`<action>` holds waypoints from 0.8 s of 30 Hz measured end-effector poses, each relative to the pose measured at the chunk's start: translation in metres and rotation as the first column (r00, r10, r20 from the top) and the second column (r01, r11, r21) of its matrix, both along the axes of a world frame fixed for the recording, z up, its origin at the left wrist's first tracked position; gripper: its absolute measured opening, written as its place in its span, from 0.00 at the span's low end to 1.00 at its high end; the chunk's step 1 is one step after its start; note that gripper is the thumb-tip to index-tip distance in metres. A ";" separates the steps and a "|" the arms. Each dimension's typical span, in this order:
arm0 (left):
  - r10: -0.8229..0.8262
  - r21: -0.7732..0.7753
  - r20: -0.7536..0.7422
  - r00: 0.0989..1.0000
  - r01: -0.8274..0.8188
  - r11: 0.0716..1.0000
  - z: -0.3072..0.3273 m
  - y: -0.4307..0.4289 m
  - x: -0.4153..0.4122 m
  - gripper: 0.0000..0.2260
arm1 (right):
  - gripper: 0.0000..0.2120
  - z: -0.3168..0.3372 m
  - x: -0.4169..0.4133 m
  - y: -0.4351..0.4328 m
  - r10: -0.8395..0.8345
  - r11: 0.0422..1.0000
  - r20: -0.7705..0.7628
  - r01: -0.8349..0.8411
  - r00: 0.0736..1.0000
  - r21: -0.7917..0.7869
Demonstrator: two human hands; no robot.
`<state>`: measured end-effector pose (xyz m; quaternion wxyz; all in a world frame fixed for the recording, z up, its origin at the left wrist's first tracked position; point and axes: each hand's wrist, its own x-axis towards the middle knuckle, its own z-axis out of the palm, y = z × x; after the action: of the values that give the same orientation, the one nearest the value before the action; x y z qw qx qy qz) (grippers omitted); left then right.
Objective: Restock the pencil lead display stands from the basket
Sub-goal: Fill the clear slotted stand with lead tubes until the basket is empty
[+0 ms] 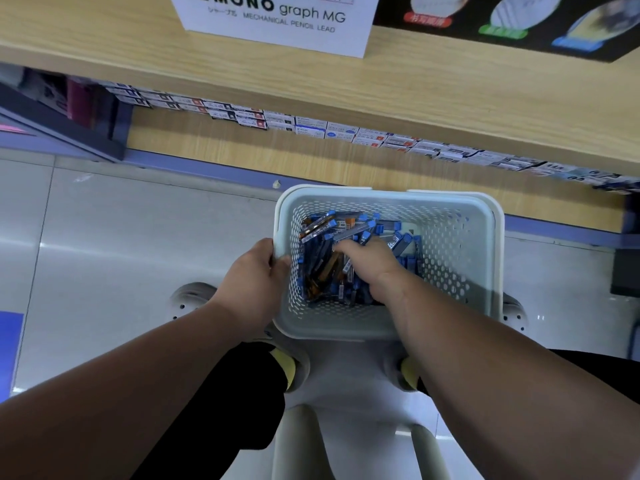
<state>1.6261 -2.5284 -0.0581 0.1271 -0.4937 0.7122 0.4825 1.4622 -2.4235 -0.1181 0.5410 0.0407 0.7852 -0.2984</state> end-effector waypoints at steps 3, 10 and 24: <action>-0.016 -0.007 0.018 1.000 0.016 1.000 0.002 -0.001 -0.001 0.11 | 0.24 0.004 -0.005 0.006 -0.005 1.000 0.050 0.007 0.999 -0.031; -0.045 -0.030 0.052 0.998 0.047 0.998 0.005 -0.003 -0.003 0.13 | 0.22 0.025 -0.012 0.015 0.061 0.994 0.029 -0.059 0.998 -0.087; -0.137 -0.145 -0.095 0.986 0.122 0.982 0.036 0.017 -0.029 0.13 | 0.09 0.059 -0.011 0.020 -0.157 0.939 0.167 0.200 0.973 -0.282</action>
<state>1.5972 -2.5113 -0.0220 0.0862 -0.4279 0.7804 0.4477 1.4514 -2.4037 -0.0591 0.5662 0.0513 0.6841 -0.4570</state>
